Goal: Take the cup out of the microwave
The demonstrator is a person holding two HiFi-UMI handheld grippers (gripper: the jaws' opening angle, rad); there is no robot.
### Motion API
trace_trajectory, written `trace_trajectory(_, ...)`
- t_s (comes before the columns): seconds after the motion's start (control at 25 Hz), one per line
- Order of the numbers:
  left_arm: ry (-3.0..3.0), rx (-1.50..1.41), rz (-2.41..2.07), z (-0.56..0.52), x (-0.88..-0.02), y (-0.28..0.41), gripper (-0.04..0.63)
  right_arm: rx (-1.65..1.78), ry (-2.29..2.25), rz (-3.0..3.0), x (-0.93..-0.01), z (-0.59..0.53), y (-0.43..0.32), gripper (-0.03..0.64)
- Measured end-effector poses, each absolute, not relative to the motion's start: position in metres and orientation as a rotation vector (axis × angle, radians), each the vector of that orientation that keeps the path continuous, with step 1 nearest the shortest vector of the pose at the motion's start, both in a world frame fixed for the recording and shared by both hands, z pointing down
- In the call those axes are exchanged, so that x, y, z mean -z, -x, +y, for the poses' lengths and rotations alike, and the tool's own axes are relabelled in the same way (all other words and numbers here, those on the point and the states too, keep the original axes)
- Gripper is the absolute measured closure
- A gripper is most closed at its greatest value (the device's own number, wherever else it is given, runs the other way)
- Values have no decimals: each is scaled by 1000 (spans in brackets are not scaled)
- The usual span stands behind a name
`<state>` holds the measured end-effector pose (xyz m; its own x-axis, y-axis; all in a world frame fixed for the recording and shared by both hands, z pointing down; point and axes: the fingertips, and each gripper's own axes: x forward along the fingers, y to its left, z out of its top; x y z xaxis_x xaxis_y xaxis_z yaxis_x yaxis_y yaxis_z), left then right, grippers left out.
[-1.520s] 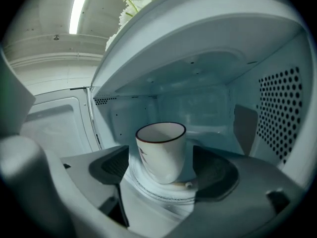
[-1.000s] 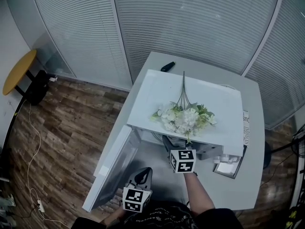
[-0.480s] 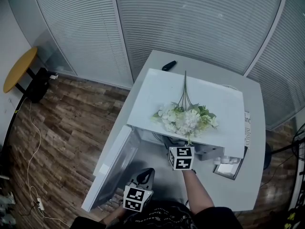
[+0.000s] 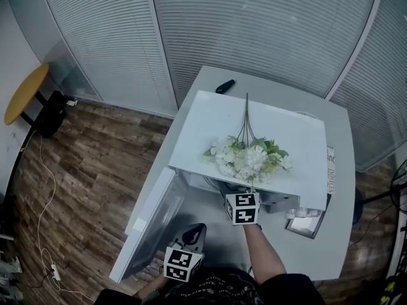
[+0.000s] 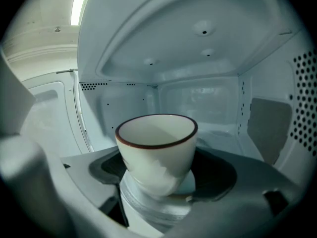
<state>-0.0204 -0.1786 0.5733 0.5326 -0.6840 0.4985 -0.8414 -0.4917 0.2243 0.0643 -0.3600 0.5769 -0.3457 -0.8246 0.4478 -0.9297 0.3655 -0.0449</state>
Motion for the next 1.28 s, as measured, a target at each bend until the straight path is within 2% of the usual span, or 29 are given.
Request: trace_trajectory(1.28, -2333, -477, -1243, -180, -571, 22, 591, -370, -1495, -2367, -563, -348, -68, 225)
